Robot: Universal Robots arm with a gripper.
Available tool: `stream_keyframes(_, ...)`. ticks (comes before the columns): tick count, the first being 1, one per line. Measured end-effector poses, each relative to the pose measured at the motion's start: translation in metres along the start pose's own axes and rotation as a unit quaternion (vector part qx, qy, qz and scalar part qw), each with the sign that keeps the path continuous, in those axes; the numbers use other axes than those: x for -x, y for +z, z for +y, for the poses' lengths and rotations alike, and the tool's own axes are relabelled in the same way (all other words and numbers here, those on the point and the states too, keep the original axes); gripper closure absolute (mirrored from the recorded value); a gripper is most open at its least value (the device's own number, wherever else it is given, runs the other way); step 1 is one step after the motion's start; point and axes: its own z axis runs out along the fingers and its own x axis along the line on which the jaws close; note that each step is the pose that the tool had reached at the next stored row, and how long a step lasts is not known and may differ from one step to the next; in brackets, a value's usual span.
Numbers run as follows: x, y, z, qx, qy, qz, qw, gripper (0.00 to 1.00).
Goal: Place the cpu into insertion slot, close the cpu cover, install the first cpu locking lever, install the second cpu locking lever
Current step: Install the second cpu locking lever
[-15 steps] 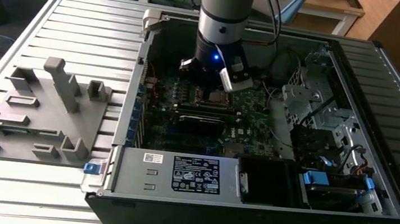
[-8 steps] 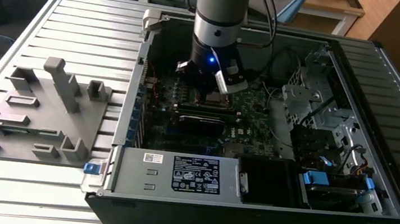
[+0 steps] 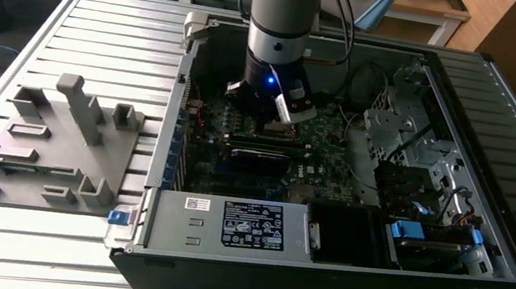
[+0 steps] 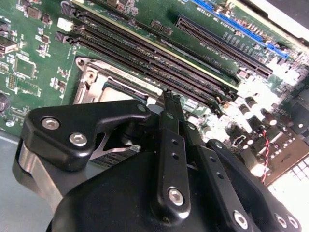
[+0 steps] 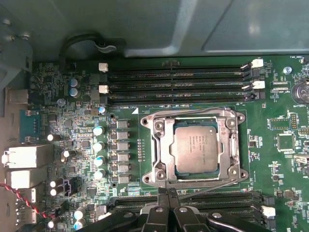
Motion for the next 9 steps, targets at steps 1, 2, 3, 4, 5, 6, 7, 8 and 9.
stream_keyframes(1,0.0000,0.0001,0.0000,0.0001,0.000,0.0000,1.00000,0.90)
stream_keyframes(2,0.0000,0.0001,0.0000,0.0001,0.000,0.0000,1.00000,0.90)
stream_keyframes(3,0.0000,0.0001,0.0000,0.0001,0.000,-0.0001,1.00000,0.90)
stream_keyframes(4,0.0000,0.0002,0.0000,0.0001,0.000,-0.0001,1.00000,0.90)
stream_keyframes(5,0.0000,0.0002,0.0000,0.0001,0.000,-0.0001,1.00000,0.90)
stream_keyframes(6,0.0000,0.0002,0.0000,0.0001,0.000,-0.0001,1.00000,0.90)
stream_keyframes(7,0.0000,0.0005,0.0000,0.0002,0.000,-0.0001,1.00000,0.90)
stream_keyframes(8,-0.0003,0.0009,0.0000,0.0003,0.000,-0.0002,1.00000,0.90)
stream_keyframes(9,-0.0007,0.0013,0.0000,0.0002,0.000,-0.0002,1.00000,0.90)
